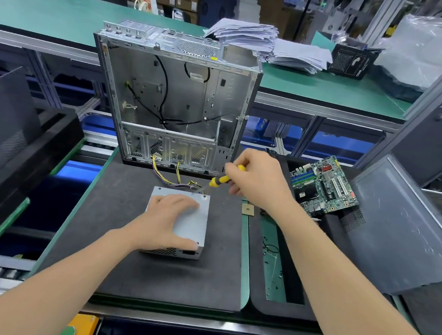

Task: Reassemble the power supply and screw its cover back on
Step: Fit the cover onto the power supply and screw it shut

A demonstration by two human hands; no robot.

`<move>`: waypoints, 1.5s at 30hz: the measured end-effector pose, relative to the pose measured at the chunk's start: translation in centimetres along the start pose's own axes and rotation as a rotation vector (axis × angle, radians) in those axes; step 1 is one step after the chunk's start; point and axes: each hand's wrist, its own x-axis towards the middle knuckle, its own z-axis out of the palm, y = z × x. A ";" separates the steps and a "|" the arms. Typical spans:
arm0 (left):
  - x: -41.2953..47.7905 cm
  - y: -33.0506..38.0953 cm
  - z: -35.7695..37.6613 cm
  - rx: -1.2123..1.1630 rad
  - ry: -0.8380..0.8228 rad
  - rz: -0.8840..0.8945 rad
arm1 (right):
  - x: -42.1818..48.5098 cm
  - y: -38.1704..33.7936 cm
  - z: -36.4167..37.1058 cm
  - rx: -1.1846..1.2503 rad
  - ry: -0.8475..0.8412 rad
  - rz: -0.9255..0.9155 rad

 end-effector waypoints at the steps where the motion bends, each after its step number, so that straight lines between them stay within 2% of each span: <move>1: 0.0 -0.3 -0.3 -0.009 0.037 -0.055 | 0.3 0.7 0.1 0.042 -0.015 0.036; 3: 0.5 -0.9 -1.0 -0.087 0.185 -0.166 | 1.0 2.4 1.1 0.133 -0.050 0.113; 6: 2.4 -2.4 -2.4 -0.155 0.345 -0.366 | 2.1 4.3 3.4 0.433 -0.111 0.273; 8: 3.9 -3.7 -3.3 -0.225 0.360 -0.456 | 2.8 4.9 5.0 0.531 -0.185 0.323; 11: 5.9 -5.6 -4.5 -0.277 0.278 -0.440 | 3.9 5.5 7.0 0.445 -0.305 0.302; 16: 10.2 -9.2 -5.5 0.211 -0.141 -0.196 | 5.9 5.6 10.0 0.348 -0.332 0.356; 20: 13.3 -12.1 -5.4 0.658 -0.291 0.016 | 6.7 6.5 11.8 0.299 -0.314 0.409; 23: 14.2 -13.2 -5.2 0.853 -0.242 0.174 | 7.0 7.2 12.3 0.226 -0.338 0.398; 27: 14.0 -13.9 -6.0 0.894 -0.021 0.560 | 7.1 7.8 12.3 0.152 -0.394 0.411; 29: 13.7 -13.9 -6.6 0.889 -0.015 0.629 | 7.0 8.0 12.1 0.121 -0.446 0.433; 31: 13.5 -13.8 -7.1 0.888 -0.075 0.590 | 6.8 8.1 11.9 0.114 -0.472 0.458; 35: 12.2 -13.5 -7.7 0.758 -0.217 0.444 | 6.7 7.6 11.7 0.075 -0.474 0.450; 39: 9.8 -13.2 -8.5 0.260 -0.419 0.144 | 7.0 6.1 11.8 -0.108 -0.481 0.334; 43: 5.7 -12.4 -8.1 -0.174 -0.396 -0.026 | 6.0 4.1 11.7 -0.322 -0.450 0.242; 45: 3.6 -11.7 -7.6 -0.363 -0.374 -0.096 | 4.9 3.2 11.7 -0.416 -0.521 0.255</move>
